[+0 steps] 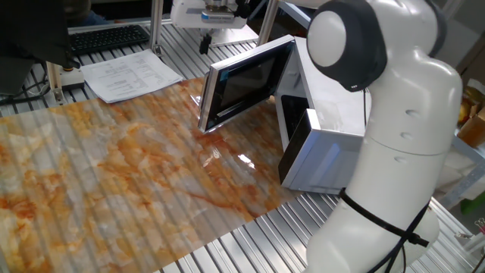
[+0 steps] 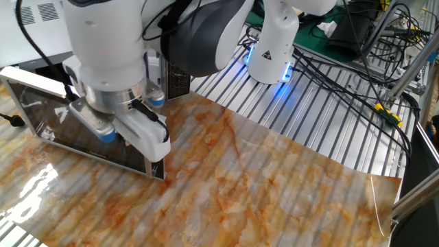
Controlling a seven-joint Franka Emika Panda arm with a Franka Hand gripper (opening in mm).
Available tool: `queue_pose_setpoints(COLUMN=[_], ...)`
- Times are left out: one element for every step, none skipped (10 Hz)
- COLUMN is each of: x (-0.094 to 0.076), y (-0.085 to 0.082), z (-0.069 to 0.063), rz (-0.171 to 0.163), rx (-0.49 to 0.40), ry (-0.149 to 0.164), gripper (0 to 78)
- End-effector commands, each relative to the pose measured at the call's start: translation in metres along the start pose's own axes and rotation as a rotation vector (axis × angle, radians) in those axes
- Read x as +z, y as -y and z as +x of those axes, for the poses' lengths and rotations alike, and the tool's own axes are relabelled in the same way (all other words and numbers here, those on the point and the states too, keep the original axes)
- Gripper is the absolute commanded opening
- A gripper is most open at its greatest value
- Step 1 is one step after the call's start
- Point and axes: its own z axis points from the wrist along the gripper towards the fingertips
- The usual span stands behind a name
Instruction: Close the microwave door
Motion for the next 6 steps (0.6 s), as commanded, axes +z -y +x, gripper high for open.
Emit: queue_pose_setpoints(x=[0.003, 0.006, 0.007, 0.008, 0.008, 0.008], y=[0.003, 0.004, 0.005, 0.006, 0.006, 0.009], z=[0.02, 0.028, 0.033, 0.037, 0.04, 0.047], rz=[0.001, 0.001, 0.001, 0.002, 0.002, 0.003], rx=[0.004, 0.003, 0.006, 0.006, 0.004, 0.0], ry=[0.003, 0.003, 0.003, 0.003, 0.003, 0.002], gripper=[0.0, 0.0, 0.0, 0.0, 0.0, 0.0])
